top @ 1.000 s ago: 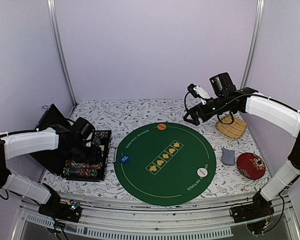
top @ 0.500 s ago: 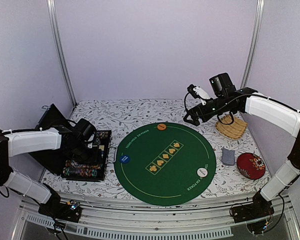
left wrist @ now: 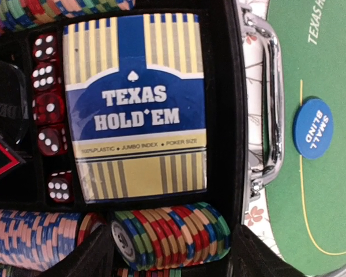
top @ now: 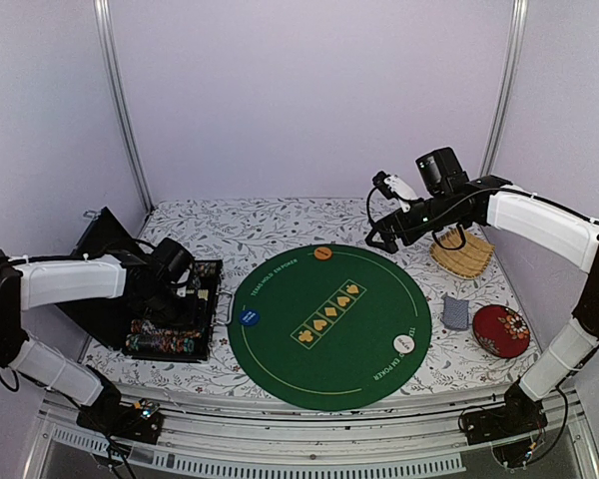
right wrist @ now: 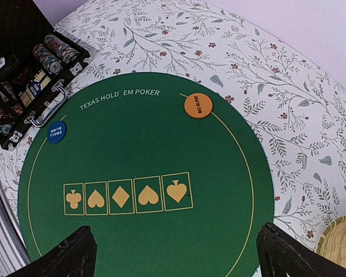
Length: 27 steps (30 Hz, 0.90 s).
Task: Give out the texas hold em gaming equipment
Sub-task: Pick up the pile of poker chips from the chip case.
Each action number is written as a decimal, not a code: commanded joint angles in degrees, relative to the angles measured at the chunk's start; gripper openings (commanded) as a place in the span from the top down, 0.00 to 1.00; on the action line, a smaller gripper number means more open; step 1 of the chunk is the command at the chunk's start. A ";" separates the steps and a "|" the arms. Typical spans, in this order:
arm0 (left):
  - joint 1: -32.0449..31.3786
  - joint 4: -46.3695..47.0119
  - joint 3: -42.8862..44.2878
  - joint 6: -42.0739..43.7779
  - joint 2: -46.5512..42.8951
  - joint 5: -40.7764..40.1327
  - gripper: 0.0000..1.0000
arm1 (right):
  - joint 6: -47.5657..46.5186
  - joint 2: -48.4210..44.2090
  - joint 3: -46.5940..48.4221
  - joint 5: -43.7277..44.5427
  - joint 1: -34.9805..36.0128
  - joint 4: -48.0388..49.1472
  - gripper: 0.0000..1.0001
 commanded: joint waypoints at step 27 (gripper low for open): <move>-0.54 -1.29 -0.54 0.19 4.58 -3.82 0.49 | -0.17 1.08 1.06 -1.98 -0.05 -0.75 0.01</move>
